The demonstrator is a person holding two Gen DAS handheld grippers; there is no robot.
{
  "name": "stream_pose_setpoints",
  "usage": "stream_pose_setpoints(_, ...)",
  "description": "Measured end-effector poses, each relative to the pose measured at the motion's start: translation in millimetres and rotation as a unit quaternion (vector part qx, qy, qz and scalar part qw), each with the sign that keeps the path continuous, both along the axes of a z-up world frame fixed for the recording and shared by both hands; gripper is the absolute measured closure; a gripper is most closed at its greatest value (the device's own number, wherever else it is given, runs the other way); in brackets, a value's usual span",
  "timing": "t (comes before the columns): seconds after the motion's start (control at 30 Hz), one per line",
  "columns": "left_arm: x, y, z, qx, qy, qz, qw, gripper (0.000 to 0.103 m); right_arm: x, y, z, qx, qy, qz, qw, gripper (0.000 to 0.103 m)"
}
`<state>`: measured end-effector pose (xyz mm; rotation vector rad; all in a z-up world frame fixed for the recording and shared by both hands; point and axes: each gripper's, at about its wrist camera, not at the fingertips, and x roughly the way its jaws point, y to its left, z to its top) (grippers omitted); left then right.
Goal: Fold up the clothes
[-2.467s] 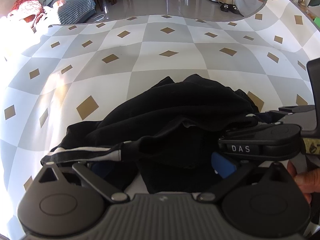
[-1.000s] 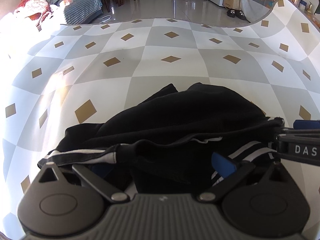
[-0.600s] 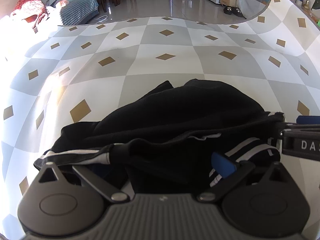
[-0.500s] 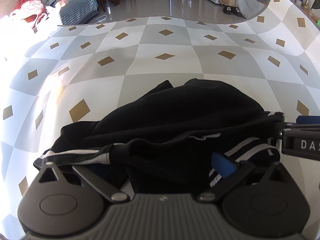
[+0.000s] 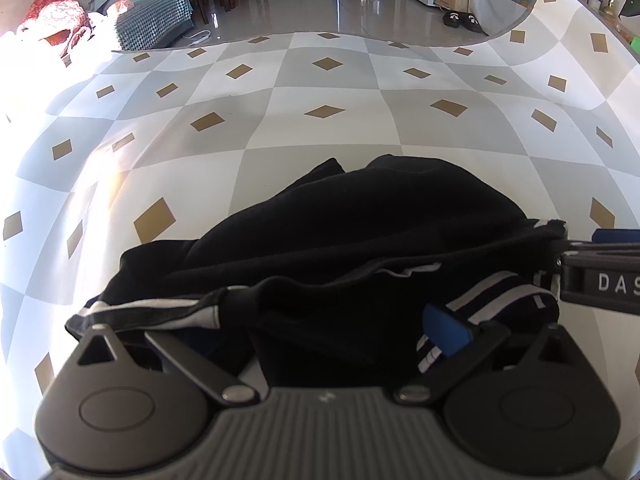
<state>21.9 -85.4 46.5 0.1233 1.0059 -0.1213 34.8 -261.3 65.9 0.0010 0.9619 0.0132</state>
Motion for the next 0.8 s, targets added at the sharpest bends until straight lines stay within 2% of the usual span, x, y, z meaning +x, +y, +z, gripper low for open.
stream_pose_setpoints(0.8, -1.0, -4.0, -2.1, -0.003, 0.003, -0.006, 1.0, 0.0, -0.1, -2.7, 1.5, -0.009, -0.007, -0.015, 1.0, 0.035)
